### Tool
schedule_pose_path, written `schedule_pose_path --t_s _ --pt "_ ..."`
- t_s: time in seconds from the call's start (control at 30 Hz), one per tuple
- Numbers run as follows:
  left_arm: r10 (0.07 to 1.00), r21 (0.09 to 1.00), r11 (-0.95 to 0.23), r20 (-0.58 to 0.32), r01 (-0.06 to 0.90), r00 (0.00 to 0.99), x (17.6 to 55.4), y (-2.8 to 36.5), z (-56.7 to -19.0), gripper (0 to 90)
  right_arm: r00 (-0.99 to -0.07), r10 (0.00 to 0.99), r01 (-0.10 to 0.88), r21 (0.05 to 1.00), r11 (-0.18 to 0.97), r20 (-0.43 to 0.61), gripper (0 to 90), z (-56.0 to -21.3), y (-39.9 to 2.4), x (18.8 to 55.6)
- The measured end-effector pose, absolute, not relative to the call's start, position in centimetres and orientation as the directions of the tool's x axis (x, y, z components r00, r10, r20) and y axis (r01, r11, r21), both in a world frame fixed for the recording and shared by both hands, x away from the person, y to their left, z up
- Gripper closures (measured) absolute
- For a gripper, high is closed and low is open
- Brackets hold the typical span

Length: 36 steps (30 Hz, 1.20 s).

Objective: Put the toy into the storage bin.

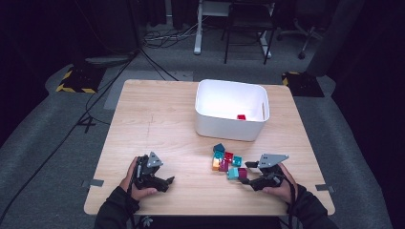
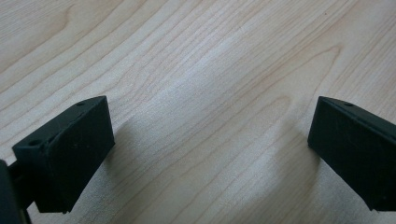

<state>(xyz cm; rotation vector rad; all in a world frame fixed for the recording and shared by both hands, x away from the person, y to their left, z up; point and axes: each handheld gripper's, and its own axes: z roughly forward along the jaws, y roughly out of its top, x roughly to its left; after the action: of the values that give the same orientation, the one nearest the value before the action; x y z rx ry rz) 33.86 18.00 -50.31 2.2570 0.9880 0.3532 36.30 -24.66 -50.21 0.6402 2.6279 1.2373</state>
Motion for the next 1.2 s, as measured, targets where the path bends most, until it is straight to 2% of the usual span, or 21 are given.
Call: schedule_pose_path --t_s 0.2,0.37,0.47,1.2 --pt "0.732 0.652 -0.512 -0.01 0.56 0.681 33.9 18.0 -50.3 0.6 -0.892 0.451 0.317 0.756 0.573 0.032 27.8 -50.3 -23.8 36.4" --pt "0.732 0.652 -0.512 -0.01 0.559 0.681 33.9 18.0 -50.3 0.6 -0.901 0.433 0.286 0.756 0.589 0.003 28.7 -50.4 -23.2 36.3" --pt "0.732 0.652 -0.512 -0.011 0.56 0.682 33.9 18.0 -50.3 0.6 -0.904 0.428 0.28 0.755 0.593 -0.001 40.0 -50.3 -23.4 36.1" --pt "0.732 0.652 -0.512 -0.01 0.559 0.682 33.9 18.0 -50.3 0.5 -0.889 0.457 0.284 0.774 0.567 -0.008 40.6 -50.0 -25.0 36.0"
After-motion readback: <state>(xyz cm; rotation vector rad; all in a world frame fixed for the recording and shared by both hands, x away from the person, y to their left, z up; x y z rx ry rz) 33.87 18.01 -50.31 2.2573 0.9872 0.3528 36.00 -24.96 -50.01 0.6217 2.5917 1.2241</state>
